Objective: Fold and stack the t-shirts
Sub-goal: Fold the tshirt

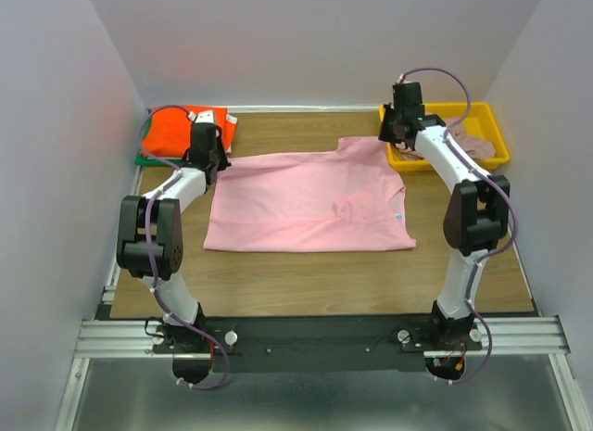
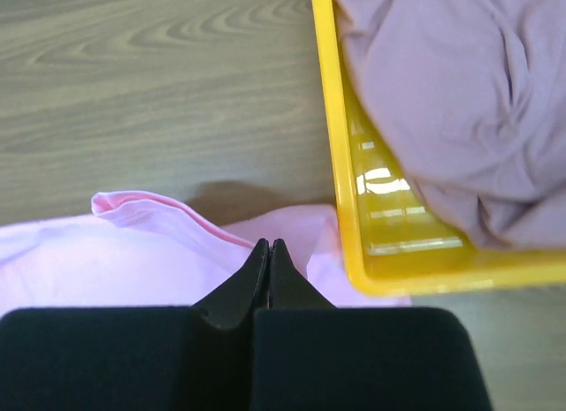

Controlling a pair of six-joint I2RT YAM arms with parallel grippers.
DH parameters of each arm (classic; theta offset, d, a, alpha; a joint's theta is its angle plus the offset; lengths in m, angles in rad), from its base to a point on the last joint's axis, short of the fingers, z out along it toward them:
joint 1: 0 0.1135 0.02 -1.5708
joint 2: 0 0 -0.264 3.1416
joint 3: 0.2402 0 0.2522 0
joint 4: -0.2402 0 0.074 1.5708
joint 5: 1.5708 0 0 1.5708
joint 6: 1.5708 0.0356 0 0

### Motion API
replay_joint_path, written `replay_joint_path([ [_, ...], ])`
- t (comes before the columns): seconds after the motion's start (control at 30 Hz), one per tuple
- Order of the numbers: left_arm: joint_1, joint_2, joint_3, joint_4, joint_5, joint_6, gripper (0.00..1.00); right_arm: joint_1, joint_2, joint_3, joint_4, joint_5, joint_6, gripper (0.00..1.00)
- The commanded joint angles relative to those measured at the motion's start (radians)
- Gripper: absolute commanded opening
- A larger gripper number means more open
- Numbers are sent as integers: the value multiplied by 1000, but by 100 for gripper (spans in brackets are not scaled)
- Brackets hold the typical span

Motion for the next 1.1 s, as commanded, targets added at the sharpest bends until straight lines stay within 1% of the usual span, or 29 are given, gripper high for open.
replay_joint_path([
  [0.0,8,-103,-75,48,-33,-15,0,2,-159,-139,-10,-54,20,0],
  [0.27,6,-182,-171,48,-86,-38,0,9,-414,-418,2,-45,53,0],
  [0.47,6,-244,-255,91,-108,-58,0,13,-528,-596,4,-51,73,0],
  [0.7,3,-300,-338,119,-105,-58,0,19,-641,-722,2,-53,95,0],
  [0.9,-3,-364,-393,117,-143,-76,0,30,-701,-791,2,-65,115,0],
  [1.03,-9,-407,-430,85,-172,-130,0,35,-726,-854,2,-42,126,0],
  [1.07,-9,-413,-438,70,-184,-145,2,33,-732,-865,2,-42,129,0],
])
